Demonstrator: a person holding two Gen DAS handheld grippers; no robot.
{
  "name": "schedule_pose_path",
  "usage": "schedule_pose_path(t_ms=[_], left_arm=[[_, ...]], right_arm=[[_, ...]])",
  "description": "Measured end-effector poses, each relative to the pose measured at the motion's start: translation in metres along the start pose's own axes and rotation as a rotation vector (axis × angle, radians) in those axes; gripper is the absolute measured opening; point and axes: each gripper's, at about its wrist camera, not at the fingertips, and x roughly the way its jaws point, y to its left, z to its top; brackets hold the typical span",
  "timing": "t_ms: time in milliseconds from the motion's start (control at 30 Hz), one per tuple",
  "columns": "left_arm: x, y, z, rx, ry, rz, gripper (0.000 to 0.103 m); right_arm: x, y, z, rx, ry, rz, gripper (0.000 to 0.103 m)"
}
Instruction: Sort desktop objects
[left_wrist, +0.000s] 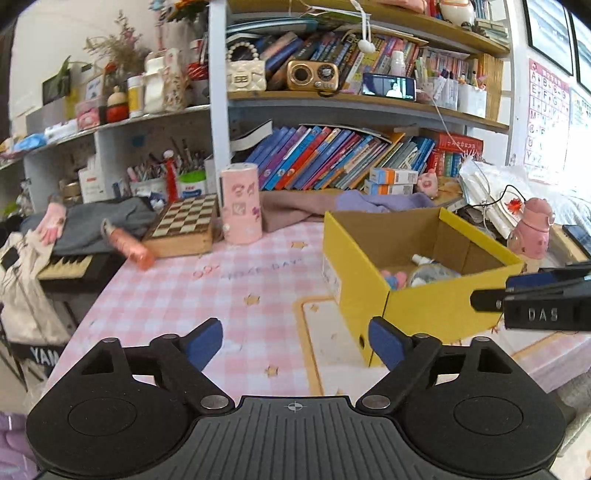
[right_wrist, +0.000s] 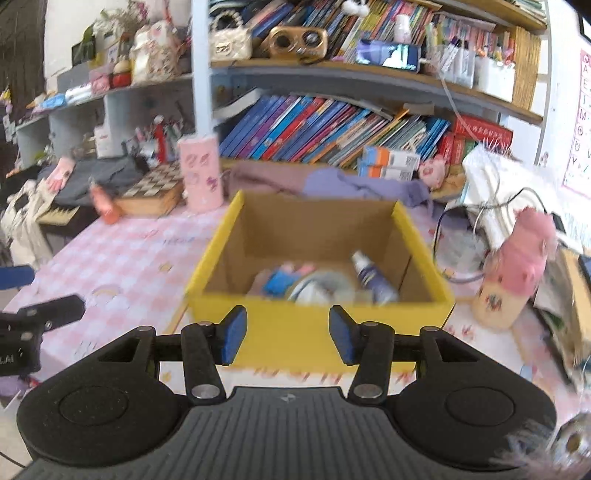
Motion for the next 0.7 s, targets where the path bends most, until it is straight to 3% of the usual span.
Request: schedule_pose_path(t_ms=[367, 700], left_arm=[[-0.031, 0.009, -0.041, 0.02, 0.087, 0.051, 0.096], [-0.049, 0.021, -0.064, 0.027, 0.124, 0.083, 0.096]], right_arm=[[-0.034, 0.058, -0.056, -0.013, 0.063, -0.003, 0.047], [-0.051, 0.08, -0.075, 0.034, 0.087, -0.021, 0.051]])
